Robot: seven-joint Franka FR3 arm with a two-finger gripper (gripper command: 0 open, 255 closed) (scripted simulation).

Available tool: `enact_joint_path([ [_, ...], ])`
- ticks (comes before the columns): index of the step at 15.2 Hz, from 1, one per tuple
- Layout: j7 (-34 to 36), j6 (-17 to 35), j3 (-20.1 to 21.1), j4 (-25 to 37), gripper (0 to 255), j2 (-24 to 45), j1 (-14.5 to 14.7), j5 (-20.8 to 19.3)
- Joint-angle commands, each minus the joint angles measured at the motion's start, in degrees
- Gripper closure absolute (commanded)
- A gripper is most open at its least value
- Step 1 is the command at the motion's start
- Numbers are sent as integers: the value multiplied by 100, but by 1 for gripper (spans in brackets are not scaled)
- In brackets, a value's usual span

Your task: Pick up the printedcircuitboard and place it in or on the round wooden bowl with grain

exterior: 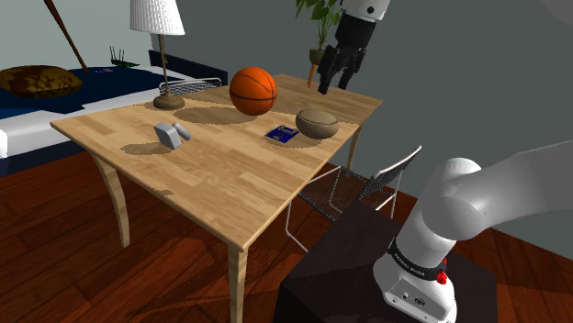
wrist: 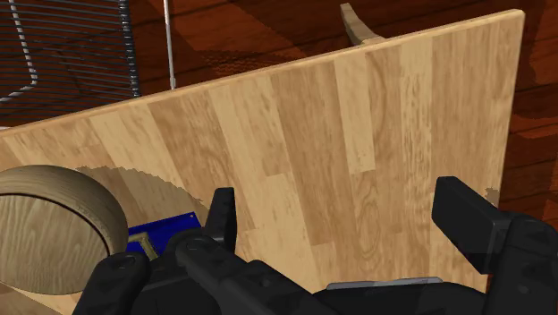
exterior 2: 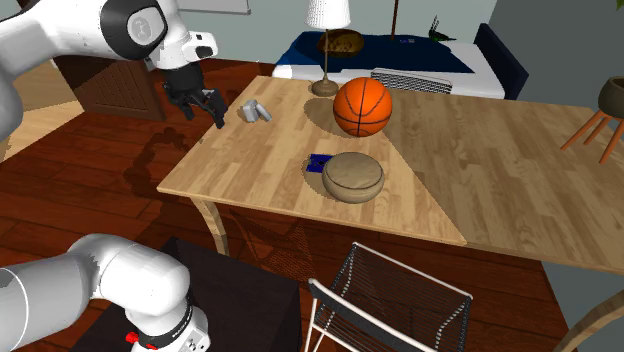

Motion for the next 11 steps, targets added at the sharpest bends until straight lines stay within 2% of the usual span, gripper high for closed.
enact_joint_path([
  [1, 0, 0, 0, 0, 0, 0, 0, 0],
  [11, -855, 1418, -520, -5, 0, 1613, -115, -351],
])
